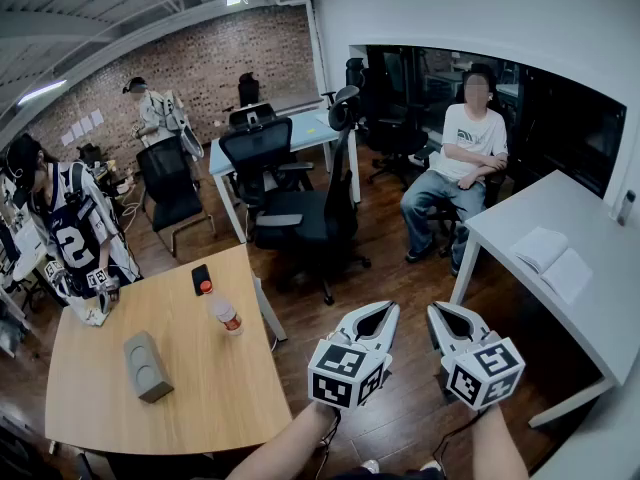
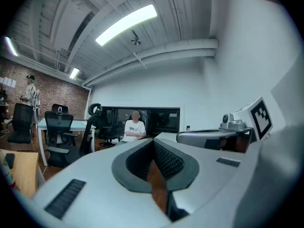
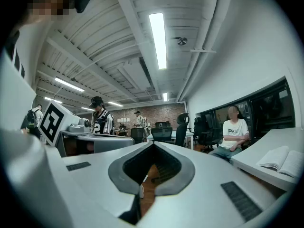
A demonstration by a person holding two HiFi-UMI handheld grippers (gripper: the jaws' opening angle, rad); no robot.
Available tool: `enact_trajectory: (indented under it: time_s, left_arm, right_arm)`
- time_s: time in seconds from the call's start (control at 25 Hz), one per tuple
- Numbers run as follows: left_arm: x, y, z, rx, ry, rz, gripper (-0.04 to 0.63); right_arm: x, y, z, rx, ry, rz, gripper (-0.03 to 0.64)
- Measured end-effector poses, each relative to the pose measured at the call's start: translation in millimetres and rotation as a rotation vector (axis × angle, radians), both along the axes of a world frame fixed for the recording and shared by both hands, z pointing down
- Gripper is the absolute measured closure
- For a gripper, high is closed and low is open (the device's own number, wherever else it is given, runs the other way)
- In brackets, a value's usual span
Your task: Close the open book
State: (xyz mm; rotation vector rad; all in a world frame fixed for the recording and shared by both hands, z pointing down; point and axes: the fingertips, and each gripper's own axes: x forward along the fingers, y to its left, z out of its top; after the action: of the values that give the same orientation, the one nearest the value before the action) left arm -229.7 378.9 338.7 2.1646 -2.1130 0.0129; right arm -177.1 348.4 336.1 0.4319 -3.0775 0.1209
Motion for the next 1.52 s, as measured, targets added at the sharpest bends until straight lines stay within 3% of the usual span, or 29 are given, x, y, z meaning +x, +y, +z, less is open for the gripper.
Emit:
enact_trajectory:
  time_s: [0.36, 0.84, 1.16, 1.52]
  left_arm:
    - [33, -25, 6, -0.007, -0.002, 0.066, 0.591]
    - [148, -111, 16, -0.020, 0.030, 0.246, 0.591]
    - [231, -174, 21, -0.045, 0.044, 0.325, 0.591]
    - [281, -223, 31, -0.084, 0.017, 0.390, 0.591]
  right_arm:
    - [33, -23, 6, -0.007, -0.003, 0.065, 0.612]
    - [153, -101, 15, -0.027, 0.022, 0.242, 0.612]
    - [235, -159, 14, 0.009, 0.049, 0.331, 0.612]
    - [287, -207, 22, -0.014, 0.035, 0.412, 0.612]
